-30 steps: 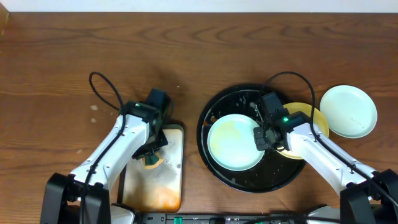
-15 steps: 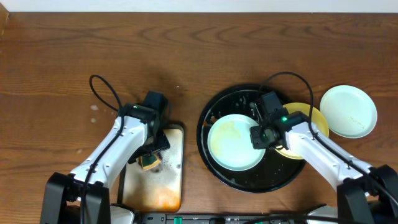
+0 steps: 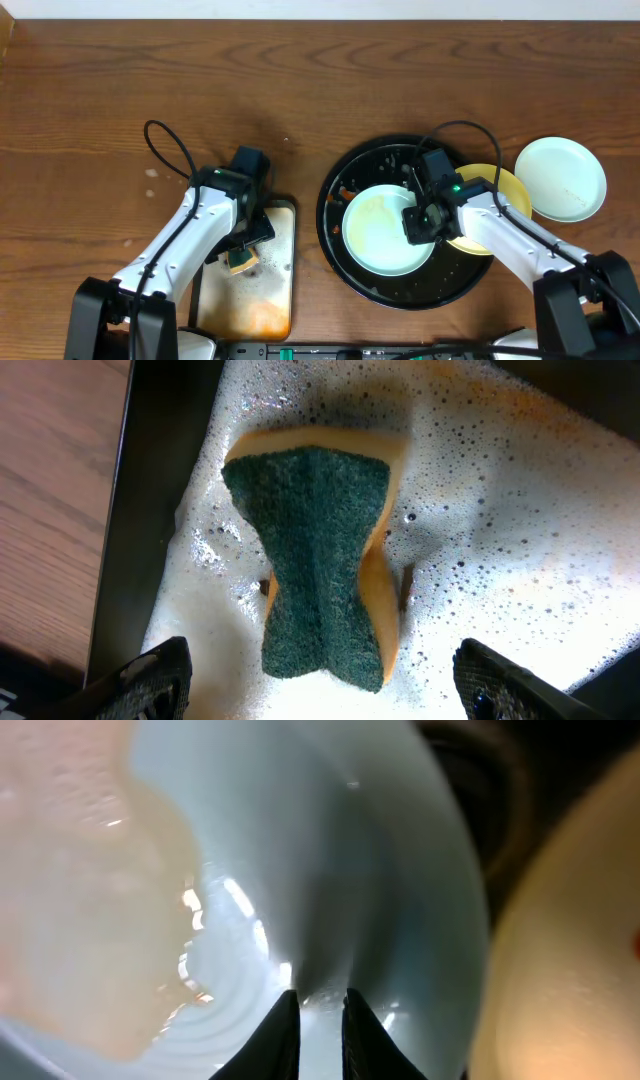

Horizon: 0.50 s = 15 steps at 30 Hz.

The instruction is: Clean dirty plates on tray and stack at the side

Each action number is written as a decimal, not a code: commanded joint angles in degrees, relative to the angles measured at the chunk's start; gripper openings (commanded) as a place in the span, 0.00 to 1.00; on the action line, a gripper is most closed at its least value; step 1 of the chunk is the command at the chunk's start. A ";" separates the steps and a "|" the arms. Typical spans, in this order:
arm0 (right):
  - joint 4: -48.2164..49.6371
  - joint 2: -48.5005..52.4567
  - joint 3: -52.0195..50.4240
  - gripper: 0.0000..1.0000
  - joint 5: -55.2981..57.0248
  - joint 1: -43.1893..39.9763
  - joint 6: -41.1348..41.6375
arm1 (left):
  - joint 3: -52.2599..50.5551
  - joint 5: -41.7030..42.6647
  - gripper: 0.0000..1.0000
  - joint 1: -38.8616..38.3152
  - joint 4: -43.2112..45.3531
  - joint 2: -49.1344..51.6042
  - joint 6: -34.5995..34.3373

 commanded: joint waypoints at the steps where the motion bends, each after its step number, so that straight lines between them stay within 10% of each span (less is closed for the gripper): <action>1: -1.22 -3.69 0.81 0.14 -2.64 -0.44 -2.67 | -0.28 -0.33 0.85 0.31 -0.17 -0.17 0.33; 15: -10.51 -7.54 0.00 0.19 1.05 -3.76 3.74 | -0.28 -0.33 0.85 0.31 -0.17 -0.17 0.33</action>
